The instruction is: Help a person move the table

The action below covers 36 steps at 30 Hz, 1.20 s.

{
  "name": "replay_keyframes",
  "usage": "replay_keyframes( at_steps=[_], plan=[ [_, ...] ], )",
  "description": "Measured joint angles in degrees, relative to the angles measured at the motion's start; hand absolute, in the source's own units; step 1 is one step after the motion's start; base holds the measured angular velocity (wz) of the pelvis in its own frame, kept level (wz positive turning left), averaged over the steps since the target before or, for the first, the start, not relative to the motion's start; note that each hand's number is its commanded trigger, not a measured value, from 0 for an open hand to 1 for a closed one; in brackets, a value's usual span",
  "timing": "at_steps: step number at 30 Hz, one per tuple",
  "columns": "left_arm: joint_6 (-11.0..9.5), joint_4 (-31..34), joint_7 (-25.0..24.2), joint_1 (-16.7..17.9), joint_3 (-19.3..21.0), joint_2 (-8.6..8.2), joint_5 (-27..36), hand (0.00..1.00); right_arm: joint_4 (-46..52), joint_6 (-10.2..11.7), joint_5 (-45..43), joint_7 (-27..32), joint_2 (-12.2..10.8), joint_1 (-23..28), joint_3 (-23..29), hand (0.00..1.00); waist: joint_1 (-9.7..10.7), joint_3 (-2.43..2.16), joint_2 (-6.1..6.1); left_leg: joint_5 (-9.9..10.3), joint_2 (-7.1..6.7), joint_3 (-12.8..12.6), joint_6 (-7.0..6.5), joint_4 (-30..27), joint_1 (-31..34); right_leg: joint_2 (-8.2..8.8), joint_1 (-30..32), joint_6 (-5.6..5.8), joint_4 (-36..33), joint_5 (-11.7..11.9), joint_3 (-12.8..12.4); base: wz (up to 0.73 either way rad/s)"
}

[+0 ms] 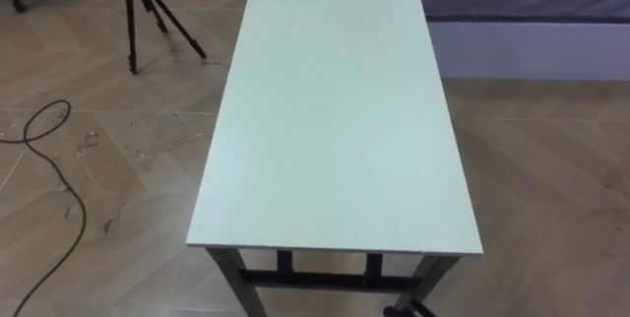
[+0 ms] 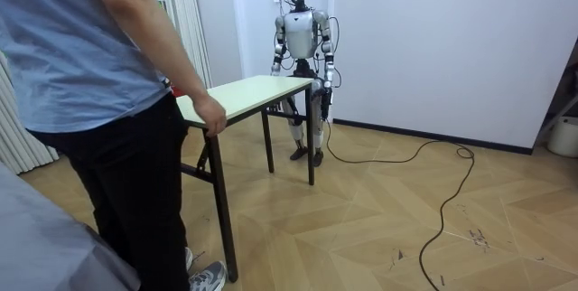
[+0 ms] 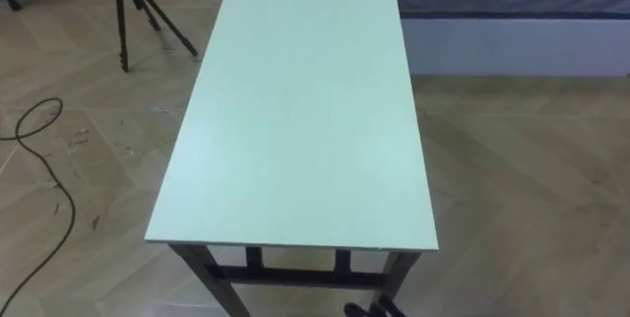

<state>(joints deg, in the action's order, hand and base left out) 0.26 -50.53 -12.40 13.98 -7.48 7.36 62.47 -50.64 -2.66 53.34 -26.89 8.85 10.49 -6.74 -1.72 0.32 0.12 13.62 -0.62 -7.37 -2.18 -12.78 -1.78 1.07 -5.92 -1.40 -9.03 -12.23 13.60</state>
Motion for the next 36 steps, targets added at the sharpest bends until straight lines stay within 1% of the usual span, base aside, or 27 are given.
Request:
replay_keyframes(
  at_steps=[2, 3, 5, 6, 8, 9, 11, 13, 16, 20, 23, 26, 30, 32, 36],
  plan=[
    [0.3, 5.3, -1.4, 1.2, -1.4, 0.34, 4.0, 0.0, 4.4, -0.7, 2.0, -0.8, 0.3, 0.6, -1.5, 0.0, 0.2, 0.11, -0.16, 0.0, 0.03, 0.0, 0.0, -0.1, 0.2, 0.06, 0.4, 0.0, -0.6, 0.0, 0.0, 0.0],
    [0.3, 6.7, -2.0, 1.4, -1.8, 0.36, 5.2, 0.0, 5.7, -0.8, 2.8, -1.0, 0.3, 1.0, -1.9, 0.0, 0.2, 0.12, -0.22, 0.0, 0.03, 0.0, 0.0, -0.1, 0.2, 0.07, 0.4, 0.0, -0.7, 0.0, 0.0, 0.0],
    [0.6, 12.8, -3.7, 2.8, -2.4, 0.35, 10.2, 0.0, 11.8, -1.1, 4.3, -2.2, 0.3, 3.0, -3.5, 0.0, 0.3, 0.14, -0.7, 0.0, 0.03, 0.0, -0.01, 0.0, 0.4, 0.08, 0.4, 0.0, -0.8, 0.0, -0.1, 0.0],
    [0.7, 15.8, -4.2, 3.5, -3.1, 0.63, 12.6, 0.0, 15.0, -1.1, 6.0, -2.6, 0.3, 4.4, -4.4, 0.0, 0.3, 0.13, -0.87, 0.0, 0.03, 0.0, -0.01, 0.0, 0.5, 0.09, 0.5, 0.0, -0.8, 0.0, 0.0, 0.0],
    [0.8, 19.5, -4.6, 4.7, -4.4, 1.19, 15.6, 0.0, 18.3, -1.2, 8.4, -3.8, 0.2, 5.7, -6.1, 0.0, 0.4, 0.1, -1.04, 0.0, 0.02, 0.0, -0.01, 0.1, 0.5, 0.1, 0.5, 0.0, -0.8, 0.0, 0.0, 0.0],
    [0.8, 19.7, -4.6, 5.0, -4.7, 1.28, 16.2, 0.0, 18.8, -1.3, 9.2, -4.4, 0.2, 5.9, -6.6, 0.0, 0.5, 0.11, -1.04, 0.0, 0.01, 0.0, -0.01, 0.1, 0.5, 0.11, 0.5, 0.0, -0.8, 0.0, 0.0, 0.0],
    [1.2, 20.6, -5.7, 5.9, -6.0, 1.87, 17.2, 0.0, 20.2, -2.3, 10.1, -5.7, 0.1, 6.3, -7.6, 0.0, 0.8, 0.11, -1.04, 0.0, 0.0, -0.2, -0.01, 0.0, 0.7, 0.15, 0.8, 0.0, -0.9, 0.0, 0.0, 0.0],
    [1.3, 21.0, -7.2, 5.8, -7.1, 2.07, 17.3, 0.0, 20.4, -2.5, 10.7, -7.0, -0.1, 6.3, -7.8, 0.0, 0.8, 0.11, -1.0, 0.0, 0.0, -0.2, -0.09, 0.0, 1.2, 0.21, 1.3, 0.0, -1.0, 0.0, 0.1, 0.0],
    [1.5, 21.2, -8.3, 6.0, -7.9, 2.31, 17.3, 0.0, 20.4, -3.2, 14.1, -8.5, -0.1, 6.3, -7.8, 0.0, 1.1, 0.05, -0.78, 0.0, -0.03, -0.1, -0.09, 0.0, 1.2, 0.25, 1.3, 0.01, -1.0, 0.0, 0.1, 0.0],
    [2.3, 22.2, -9.8, 5.5, -8.5, 2.12, 18.1, 0.0, 20.8, -3.3, 18.3, -9.4, -0.4, 6.2, -7.7, 0.0, 1.3, -0.1, -0.26, -0.1, -0.04, -0.3, -0.1, -0.1, 1.1, 0.26, 1.3, 0.01, -1.0, 0.0, -0.2, -0.02],
    [2.4, 23.1, -10.7, 5.4, -8.6, 2.12, 18.1, 0.0, 21.9, -3.6, 18.6, -9.7, -0.3, 6.3, -7.8, 0.0, 1.3, -0.04, 0.05, -0.1, -0.04, -0.4, -0.1, 0.0, 1.1, 0.2, 1.5, 0.01, -1.0, 0.0, -0.9, -0.07],
    [3.4, 23.6, -10.8, 5.1, -8.8, 2.13, 18.2, 0.0, 22.3, -3.7, 18.6, -9.7, 0.0, 6.3, -8.4, 0.0, 1.2, -0.01, 0.19, -0.1, -0.02, -0.4, -0.11, 0.0, 1.3, 0.2, 2.1, 0.01, -1.3, 0.0, -1.0, -0.02],
    [4.0, 25.1, -10.9, 5.0, -9.7, 2.15, 19.2, 0.0, 22.3, -3.7, 18.9, -9.7, 0.4, 6.3, -9.8, 0.0, 1.2, -0.01, 0.05, -0.1, 0.02, -0.4, -0.11, 0.0, 1.4, 0.21, 2.5, 0.01, -1.8, 0.0, -1.1, 0.0],
    [4.5, 27.7, -11.6, 4.8, -9.7, 2.17, 19.5, 0.0, 22.7, -3.9, 19.0, -9.8, 0.4, 6.3, -10.2, 0.0, 1.2, 0.01, -0.17, -0.1, -0.01, -0.4, -0.23, 0.0, 1.9, 0.26, 3.0, 0.01, -1.9, 0.0, -1.1, 0.0],
    [4.5, 29.1, -12.9, 4.1, -9.8, 2.06, 22.4, 0.0, 24.3, -4.5, 22.2, -10.3, 0.5, 6.4, -11.4, 0.0, 1.3, -0.02, -0.26, -0.1, -0.03, -0.4, -0.25, -0.1, 2.0, 0.27, 2.9, 0.01, -2.0, 0.0, -1.2, 0.0]
  ],
)
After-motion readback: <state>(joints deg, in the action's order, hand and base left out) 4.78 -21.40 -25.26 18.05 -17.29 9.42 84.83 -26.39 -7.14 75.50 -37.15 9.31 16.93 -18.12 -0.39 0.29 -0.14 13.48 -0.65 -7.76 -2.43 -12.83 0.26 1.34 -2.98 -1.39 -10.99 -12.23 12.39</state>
